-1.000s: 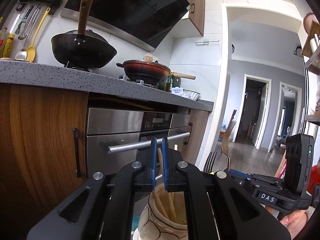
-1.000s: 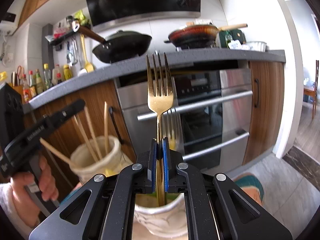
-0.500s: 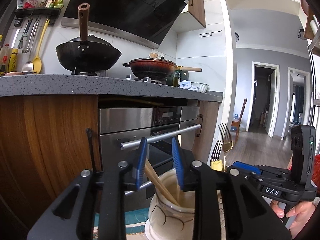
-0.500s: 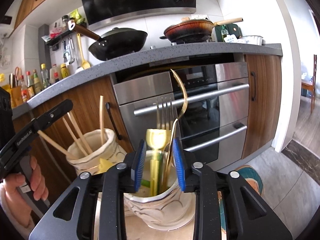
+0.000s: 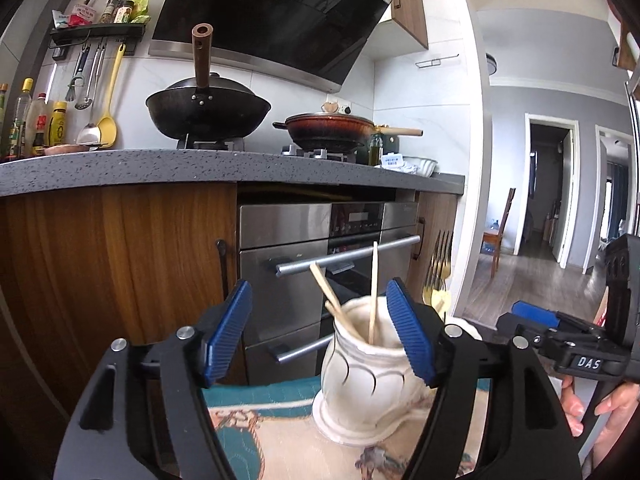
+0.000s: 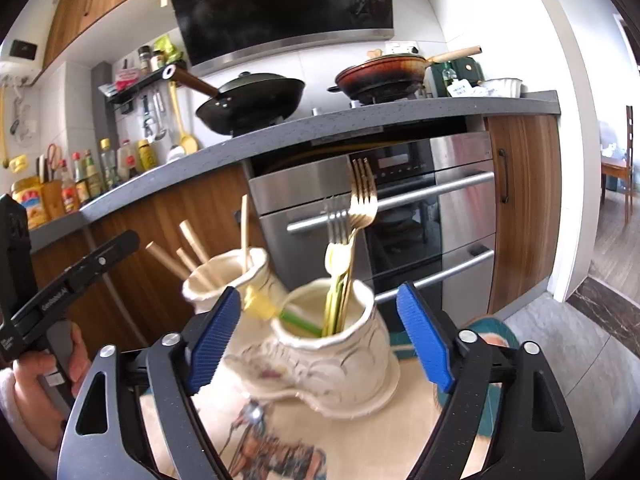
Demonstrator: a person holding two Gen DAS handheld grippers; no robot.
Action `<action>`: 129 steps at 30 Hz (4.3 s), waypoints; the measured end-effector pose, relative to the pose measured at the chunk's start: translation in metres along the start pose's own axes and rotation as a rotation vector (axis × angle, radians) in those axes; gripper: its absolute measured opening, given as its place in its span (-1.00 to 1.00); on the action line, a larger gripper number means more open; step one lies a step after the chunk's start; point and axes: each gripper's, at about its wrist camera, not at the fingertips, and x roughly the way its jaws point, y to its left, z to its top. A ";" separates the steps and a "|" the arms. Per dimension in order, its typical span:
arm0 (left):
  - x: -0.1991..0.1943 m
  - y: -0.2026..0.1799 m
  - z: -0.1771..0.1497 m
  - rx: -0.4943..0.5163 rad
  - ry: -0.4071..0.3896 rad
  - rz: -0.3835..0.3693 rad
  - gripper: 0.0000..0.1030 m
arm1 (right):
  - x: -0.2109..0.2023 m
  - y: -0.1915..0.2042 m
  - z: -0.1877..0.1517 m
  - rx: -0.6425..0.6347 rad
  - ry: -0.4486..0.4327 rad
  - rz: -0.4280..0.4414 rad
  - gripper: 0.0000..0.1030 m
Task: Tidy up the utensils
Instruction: 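Open both tools and pull them back over the placemat, then grasp the last wooden chopstick with the left tool while the right tool grasps the silver spoon, then lower chopstick into tall cup with left tool while right tool lowers silver spoon into short cup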
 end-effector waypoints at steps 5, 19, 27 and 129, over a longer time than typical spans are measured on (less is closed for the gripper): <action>-0.021 -0.007 -0.015 0.021 0.056 0.035 0.64 | -0.016 0.008 -0.014 -0.008 0.017 0.025 0.81; -0.032 0.009 -0.084 -0.115 0.373 0.140 0.74 | -0.014 0.025 -0.046 -0.076 0.115 -0.001 0.88; -0.024 0.005 -0.112 -0.073 0.467 0.191 0.74 | -0.004 0.030 -0.055 -0.097 0.168 -0.004 0.88; -0.057 0.000 -0.046 -0.178 0.159 -0.111 -0.92 | -0.052 0.024 -0.025 -0.071 0.089 0.182 -0.92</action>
